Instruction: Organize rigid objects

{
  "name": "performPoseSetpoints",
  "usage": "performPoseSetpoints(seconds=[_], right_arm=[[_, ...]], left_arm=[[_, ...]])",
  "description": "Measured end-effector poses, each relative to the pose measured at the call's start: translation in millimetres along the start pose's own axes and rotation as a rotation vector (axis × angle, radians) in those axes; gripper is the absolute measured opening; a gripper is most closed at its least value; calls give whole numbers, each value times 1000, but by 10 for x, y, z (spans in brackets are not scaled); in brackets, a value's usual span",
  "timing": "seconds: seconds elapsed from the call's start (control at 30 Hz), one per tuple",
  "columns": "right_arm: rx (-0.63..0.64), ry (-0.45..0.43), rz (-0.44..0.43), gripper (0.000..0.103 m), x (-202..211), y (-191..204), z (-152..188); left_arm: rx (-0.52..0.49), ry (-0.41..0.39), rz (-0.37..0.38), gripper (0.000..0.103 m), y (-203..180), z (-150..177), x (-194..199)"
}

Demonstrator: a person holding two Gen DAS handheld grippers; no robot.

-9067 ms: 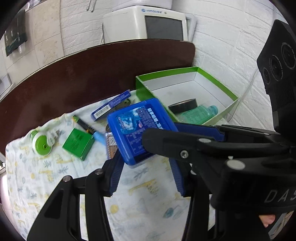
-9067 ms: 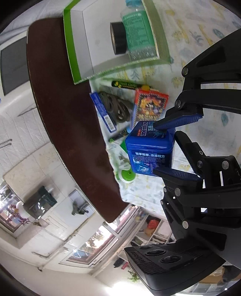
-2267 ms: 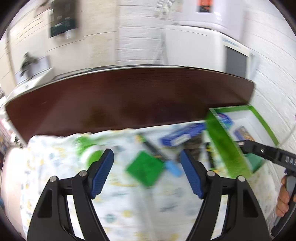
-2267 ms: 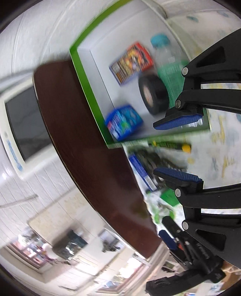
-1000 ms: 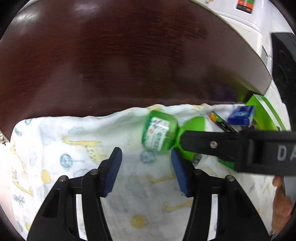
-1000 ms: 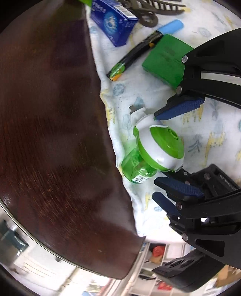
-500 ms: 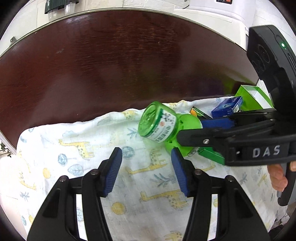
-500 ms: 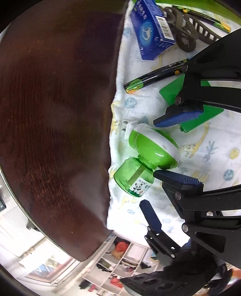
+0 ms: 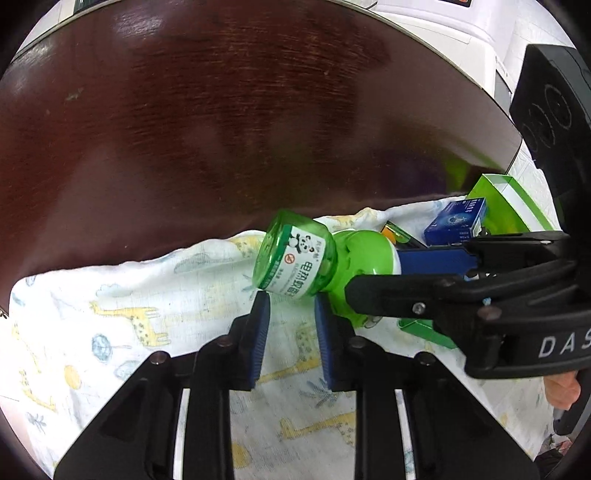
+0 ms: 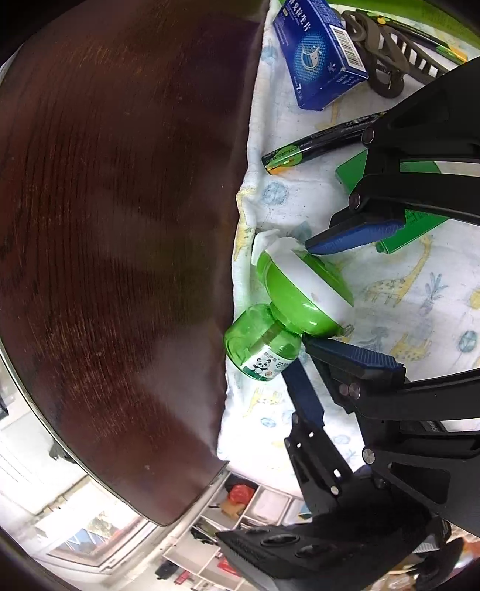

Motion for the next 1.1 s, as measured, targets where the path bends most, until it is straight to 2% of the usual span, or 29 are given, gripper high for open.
performPoseSetpoints(seconds=[0.13,0.2,0.23,0.27,0.3,0.4,0.57,0.6,0.63,0.67,0.73,0.87,1.0,1.1], right_arm=[[-57,-53,6,50,96,-31,-16],[-50,-56,17,50,116,-34,-25],[-46,-51,24,50,112,-41,-29],[-45,-44,30,50,101,-55,-29],[-47,-39,30,50,90,-66,-29],[-50,-34,13,50,60,-79,-28],[-18,-54,14,50,97,-90,-49],[-14,-55,9,50,107,-96,-53],[-16,-56,2,49,122,-108,-53],[-23,-58,-11,48,120,-109,-56],[-31,-65,-50,47,158,-96,-54],[35,-78,-15,47,224,19,-42],[55,-83,-45,47,269,126,8],[109,-91,-40,47,294,262,90]], left_arm=[[-25,-4,-38,28,-19,-66,10],[-25,-7,-42,40,14,-70,43],[-25,-15,-50,50,30,-79,60],[-24,-26,-60,56,63,-85,92],[-23,-41,-66,57,67,-98,116],[-38,-63,-47,56,34,-136,159],[-173,-91,-123,53,-112,-220,183],[-192,-93,-120,50,-149,-235,174],[-201,-86,-106,38,-179,-239,163],[-201,-69,-93,33,-203,-235,137],[-193,-65,-113,32,-194,-216,96],[-110,-51,-87,31,-107,-77,130],[-57,-28,-98,31,-127,178,256],[-19,-29,-78,31,-206,365,416]])
Point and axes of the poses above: each gripper's, at about its wrist camera, not at the fingertips, and x roughly against the way its jaws point, y to its left, z to its underside, the point moved 7 cm from there along -x, roughly the way its jaws point, and after that the axes turned 8 degrees about -z, right-handed, at the moved point
